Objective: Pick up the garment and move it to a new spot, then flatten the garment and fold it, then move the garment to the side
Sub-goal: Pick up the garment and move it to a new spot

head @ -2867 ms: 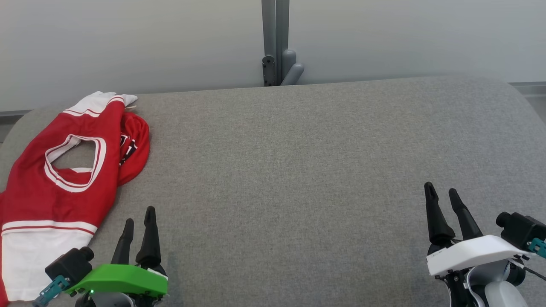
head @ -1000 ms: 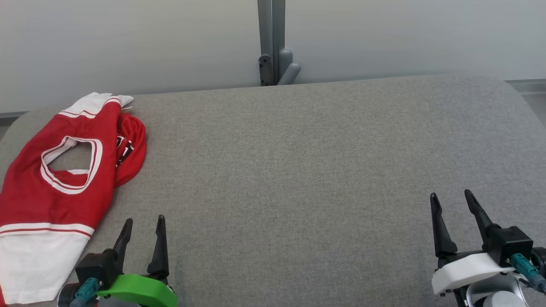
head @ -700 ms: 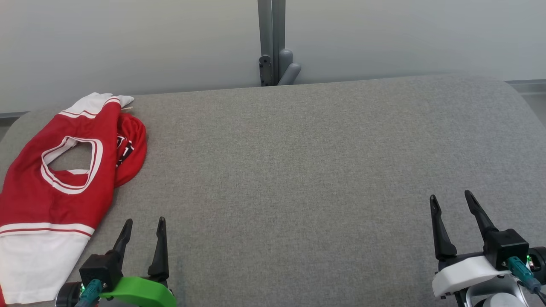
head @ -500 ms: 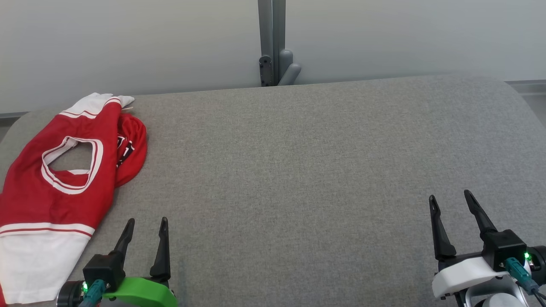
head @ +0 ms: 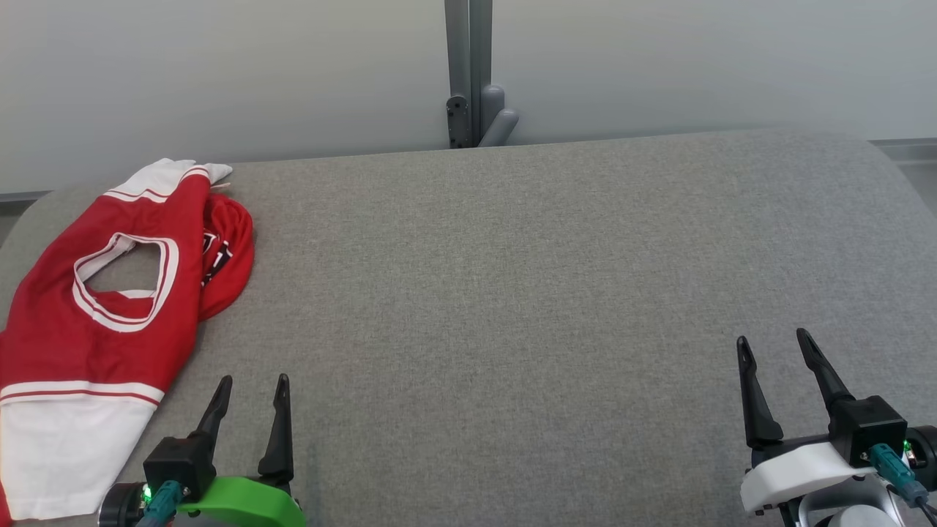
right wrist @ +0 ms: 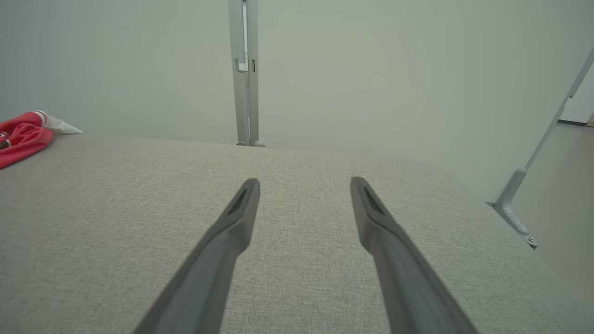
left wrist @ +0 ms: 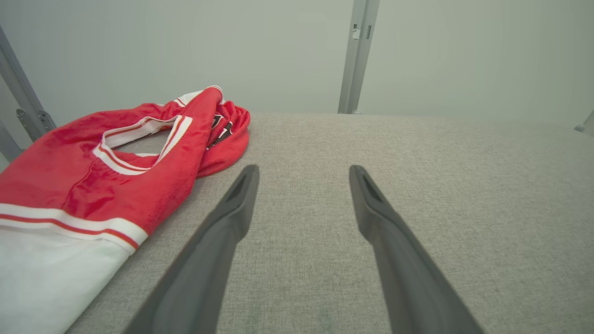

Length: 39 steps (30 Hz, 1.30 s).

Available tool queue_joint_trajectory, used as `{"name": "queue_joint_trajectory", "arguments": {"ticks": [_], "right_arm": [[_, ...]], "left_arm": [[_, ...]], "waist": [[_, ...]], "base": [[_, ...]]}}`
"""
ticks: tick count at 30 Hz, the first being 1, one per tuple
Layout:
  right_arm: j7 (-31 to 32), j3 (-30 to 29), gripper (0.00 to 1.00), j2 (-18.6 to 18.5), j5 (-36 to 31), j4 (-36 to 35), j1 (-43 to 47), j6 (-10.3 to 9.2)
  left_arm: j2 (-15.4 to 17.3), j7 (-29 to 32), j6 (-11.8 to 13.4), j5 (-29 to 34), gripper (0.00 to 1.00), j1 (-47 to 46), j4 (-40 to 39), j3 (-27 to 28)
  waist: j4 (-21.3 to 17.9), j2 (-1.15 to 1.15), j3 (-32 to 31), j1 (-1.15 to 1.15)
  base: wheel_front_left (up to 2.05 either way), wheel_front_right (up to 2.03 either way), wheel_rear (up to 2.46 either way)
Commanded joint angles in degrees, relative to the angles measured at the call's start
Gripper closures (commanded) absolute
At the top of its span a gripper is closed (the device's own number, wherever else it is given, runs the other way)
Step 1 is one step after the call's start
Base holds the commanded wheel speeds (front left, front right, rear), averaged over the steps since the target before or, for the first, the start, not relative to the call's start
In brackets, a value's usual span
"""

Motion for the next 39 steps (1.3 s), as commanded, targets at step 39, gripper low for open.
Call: {"name": "queue_joint_trajectory", "arguments": {"ticks": [39], "right_arm": [[-0.2, 7.5, 0.00, -0.4, 1.4, 1.6, -0.1, 0.02]], "left_arm": [[2.5, -0.1, -0.2, -2.3, 0.00, 0.0, 4.5, 8.5]], "waist": [[18.5, 0.24, 0.1, 0.00]], "base": [[0.00, 0.00, 0.00]]}}
